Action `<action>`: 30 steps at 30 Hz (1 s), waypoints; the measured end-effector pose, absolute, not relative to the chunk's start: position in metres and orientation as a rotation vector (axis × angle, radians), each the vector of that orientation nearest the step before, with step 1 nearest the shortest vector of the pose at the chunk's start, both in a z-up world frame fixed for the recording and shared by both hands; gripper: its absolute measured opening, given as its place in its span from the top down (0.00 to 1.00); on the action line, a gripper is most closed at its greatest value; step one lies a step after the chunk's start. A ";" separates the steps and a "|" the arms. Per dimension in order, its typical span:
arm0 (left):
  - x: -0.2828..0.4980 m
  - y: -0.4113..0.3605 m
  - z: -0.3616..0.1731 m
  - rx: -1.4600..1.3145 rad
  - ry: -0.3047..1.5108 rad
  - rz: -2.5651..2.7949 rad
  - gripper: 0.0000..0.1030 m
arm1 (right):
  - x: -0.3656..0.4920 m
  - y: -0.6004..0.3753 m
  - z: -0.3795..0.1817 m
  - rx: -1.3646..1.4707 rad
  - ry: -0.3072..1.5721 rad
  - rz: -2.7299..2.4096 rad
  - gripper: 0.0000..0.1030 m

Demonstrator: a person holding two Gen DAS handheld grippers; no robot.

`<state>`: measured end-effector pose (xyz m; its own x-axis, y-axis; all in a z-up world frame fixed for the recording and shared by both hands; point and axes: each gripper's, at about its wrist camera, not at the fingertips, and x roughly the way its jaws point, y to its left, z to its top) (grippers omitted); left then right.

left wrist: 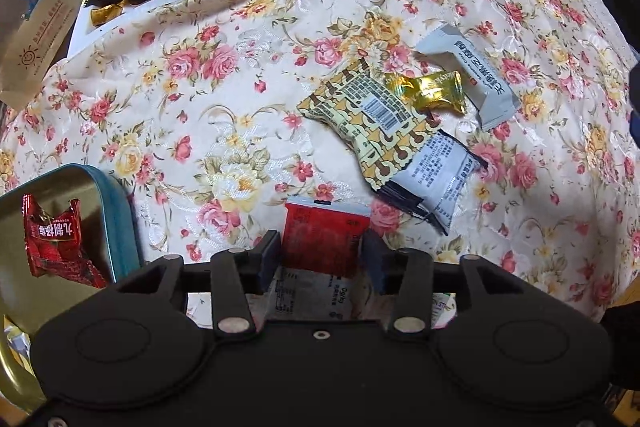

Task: Organize snacks
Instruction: 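Lift the red-white packet with the left gripper while the right grasps the white-green hawthorn packet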

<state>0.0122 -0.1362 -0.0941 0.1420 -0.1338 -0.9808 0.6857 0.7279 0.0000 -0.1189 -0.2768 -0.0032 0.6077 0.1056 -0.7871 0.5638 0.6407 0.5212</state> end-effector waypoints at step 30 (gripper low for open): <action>0.038 -0.047 0.013 0.225 1.205 -0.380 0.58 | -0.081 -0.180 -0.096 0.690 1.340 -0.257 0.61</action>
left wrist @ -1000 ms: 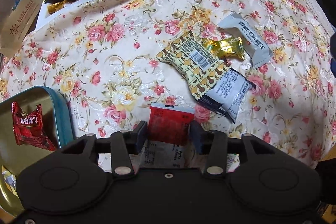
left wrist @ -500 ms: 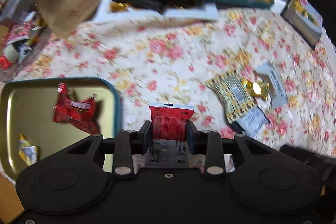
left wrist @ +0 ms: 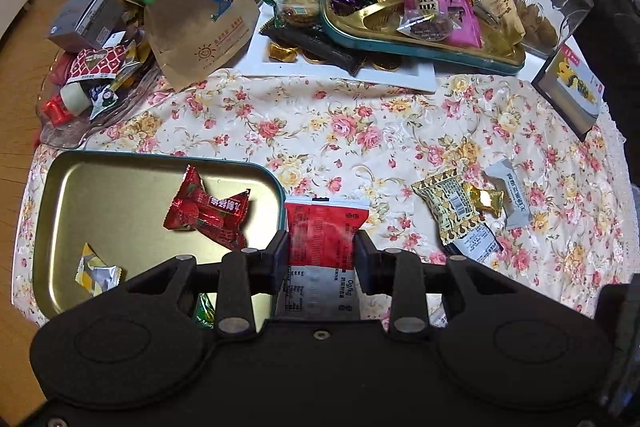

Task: Organize snacks
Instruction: 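Lift the red-white packet with the left gripper while the right grasps the white-green hawthorn packet, then carry the hawthorn packet into the tray and open the right gripper while the left carries the red-white packet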

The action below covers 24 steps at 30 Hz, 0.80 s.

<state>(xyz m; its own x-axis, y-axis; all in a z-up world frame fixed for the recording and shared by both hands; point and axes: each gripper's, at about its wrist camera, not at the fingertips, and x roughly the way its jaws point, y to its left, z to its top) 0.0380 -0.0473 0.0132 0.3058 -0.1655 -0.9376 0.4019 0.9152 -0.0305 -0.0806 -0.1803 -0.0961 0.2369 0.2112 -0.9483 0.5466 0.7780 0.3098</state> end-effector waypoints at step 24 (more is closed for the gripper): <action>0.055 -0.007 0.024 0.165 1.184 -0.277 0.58 | -0.059 -0.128 -0.102 0.208 1.245 -0.224 0.79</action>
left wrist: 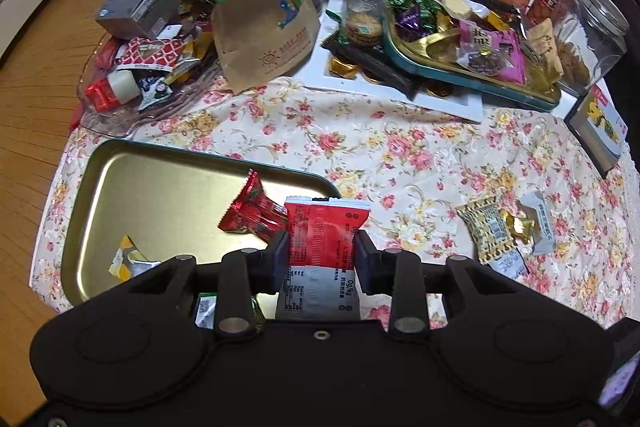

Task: Organize snacks
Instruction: 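Carry the hawthorn packet into the tray and open the right gripper while the left carries the red-white packet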

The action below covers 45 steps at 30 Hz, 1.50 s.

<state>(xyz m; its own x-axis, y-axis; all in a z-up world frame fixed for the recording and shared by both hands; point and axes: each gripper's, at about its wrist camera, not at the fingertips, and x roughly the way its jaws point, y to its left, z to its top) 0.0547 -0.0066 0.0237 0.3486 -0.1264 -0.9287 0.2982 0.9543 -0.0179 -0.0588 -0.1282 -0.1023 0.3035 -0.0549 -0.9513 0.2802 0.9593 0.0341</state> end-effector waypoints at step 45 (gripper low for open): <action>0.114 0.162 0.047 -0.057 1.080 0.164 0.55 | -0.014 -0.029 0.012 0.347 0.887 0.138 0.79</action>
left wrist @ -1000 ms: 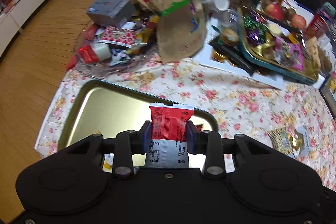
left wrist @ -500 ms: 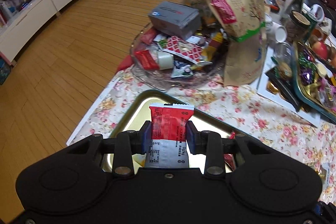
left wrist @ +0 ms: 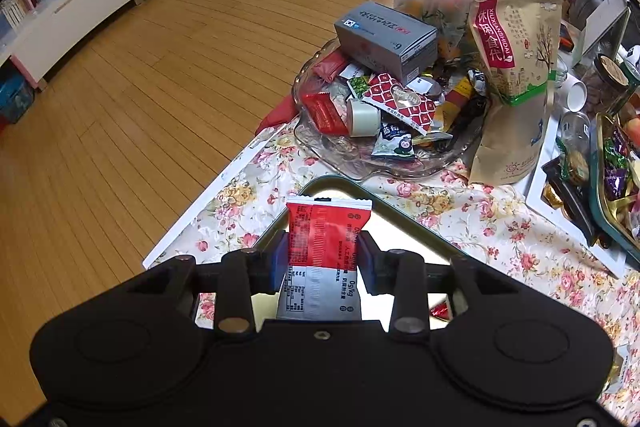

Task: Organize snacks
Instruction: 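Carry the hawthorn packet into the tray and open the right gripper while the left carries the red-white packet, then lower the red-white packet into the gold tray and open the left gripper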

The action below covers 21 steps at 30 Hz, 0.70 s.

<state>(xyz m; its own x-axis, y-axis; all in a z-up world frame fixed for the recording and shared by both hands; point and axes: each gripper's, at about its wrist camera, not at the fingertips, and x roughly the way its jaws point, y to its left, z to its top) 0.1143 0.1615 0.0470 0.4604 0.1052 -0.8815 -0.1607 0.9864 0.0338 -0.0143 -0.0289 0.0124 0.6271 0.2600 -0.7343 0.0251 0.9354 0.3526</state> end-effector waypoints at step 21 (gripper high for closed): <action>0.109 0.157 0.052 -0.063 1.040 0.131 0.52 | 0.004 -0.011 0.024 0.380 0.805 0.194 0.71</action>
